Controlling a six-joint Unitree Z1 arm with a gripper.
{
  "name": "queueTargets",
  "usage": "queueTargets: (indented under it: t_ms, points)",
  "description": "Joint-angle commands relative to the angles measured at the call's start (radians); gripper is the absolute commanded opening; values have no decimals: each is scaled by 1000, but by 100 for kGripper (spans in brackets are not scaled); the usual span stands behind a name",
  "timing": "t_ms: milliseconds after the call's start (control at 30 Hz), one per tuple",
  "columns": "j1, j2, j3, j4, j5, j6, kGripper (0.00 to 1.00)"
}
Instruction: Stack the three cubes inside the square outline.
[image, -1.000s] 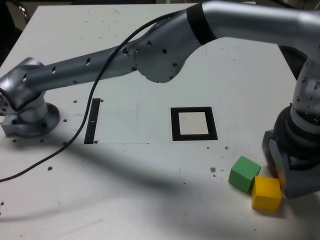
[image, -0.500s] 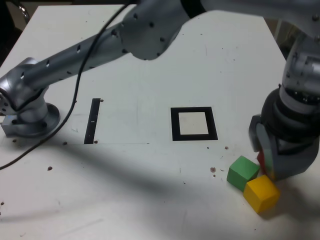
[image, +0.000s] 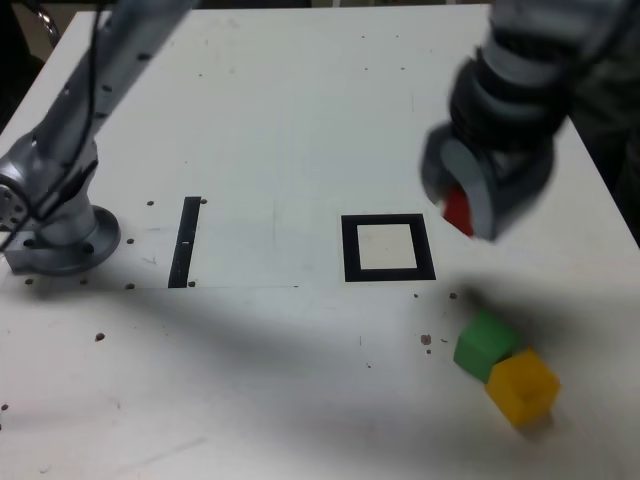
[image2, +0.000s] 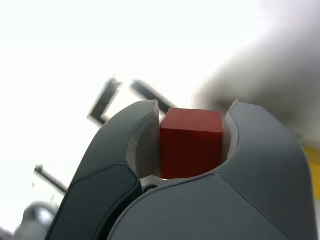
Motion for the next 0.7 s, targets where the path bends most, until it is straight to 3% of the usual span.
queueTargets:
  t_ms: [0,133,400,567,667]
  points:
    - [41,-64,101,3,-11,-67,18]
    - [102,-134,238,-38,-46,-183,17]
    - [143,-276,501,-204,-116,-451,17]
    - [144,-293,595,-272,-180,-574,17]
    - [144,-287,623,-316,-199,-616,17]
